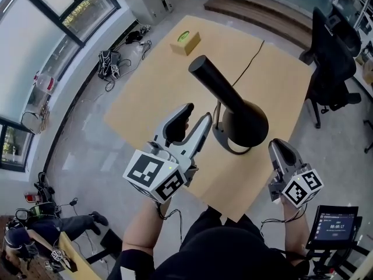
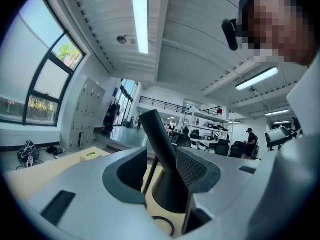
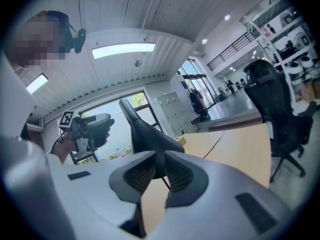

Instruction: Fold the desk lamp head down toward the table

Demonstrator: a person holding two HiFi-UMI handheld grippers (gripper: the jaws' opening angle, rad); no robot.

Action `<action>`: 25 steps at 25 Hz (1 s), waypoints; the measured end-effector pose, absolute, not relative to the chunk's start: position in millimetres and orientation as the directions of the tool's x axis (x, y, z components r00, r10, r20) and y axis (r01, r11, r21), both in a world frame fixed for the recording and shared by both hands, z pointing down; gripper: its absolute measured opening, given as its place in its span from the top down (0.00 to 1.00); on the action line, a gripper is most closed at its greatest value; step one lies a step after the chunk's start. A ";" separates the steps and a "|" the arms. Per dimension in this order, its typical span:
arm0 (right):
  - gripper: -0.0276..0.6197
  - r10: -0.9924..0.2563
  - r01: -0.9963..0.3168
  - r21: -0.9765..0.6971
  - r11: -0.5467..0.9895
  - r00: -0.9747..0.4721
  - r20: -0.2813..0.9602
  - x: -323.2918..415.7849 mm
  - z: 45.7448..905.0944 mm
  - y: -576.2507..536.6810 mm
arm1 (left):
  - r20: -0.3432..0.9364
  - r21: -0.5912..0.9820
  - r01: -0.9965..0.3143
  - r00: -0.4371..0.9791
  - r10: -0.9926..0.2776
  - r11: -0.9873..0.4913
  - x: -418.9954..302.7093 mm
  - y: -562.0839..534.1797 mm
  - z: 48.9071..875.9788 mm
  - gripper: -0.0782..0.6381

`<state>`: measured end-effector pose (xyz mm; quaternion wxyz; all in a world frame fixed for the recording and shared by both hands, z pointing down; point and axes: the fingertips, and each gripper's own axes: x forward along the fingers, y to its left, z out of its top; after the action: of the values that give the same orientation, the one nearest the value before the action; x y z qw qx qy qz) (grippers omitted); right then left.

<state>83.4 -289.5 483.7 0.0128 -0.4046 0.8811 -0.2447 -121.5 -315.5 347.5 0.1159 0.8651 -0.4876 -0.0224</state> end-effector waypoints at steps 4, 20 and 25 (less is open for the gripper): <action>0.88 -0.706 -0.690 -0.426 0.585 -0.692 0.153 73.6 468.3 -278.1 | 0.118 0.276 -0.808 0.565 -0.816 -0.520 -102.1 -294.5 375.7 0.63; 0.88 -0.686 -0.652 -0.405 0.642 -0.724 0.078 63.1 428.9 -248.3 | 0.204 0.322 -0.778 0.614 -0.763 -0.540 -62.7 -247.3 414.3 0.63; 0.88 -0.660 -0.631 -0.375 0.680 -0.748 0.063 51.8 417.4 -240.7 | 0.207 0.351 -0.770 0.619 -0.758 -0.533 -59.1 -238.1 427.6 0.63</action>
<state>51.8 -240.7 417.4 0.0388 -0.3525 0.9156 -0.1897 -59.1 -238.1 427.6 0.2078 0.8754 -0.4362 0.0145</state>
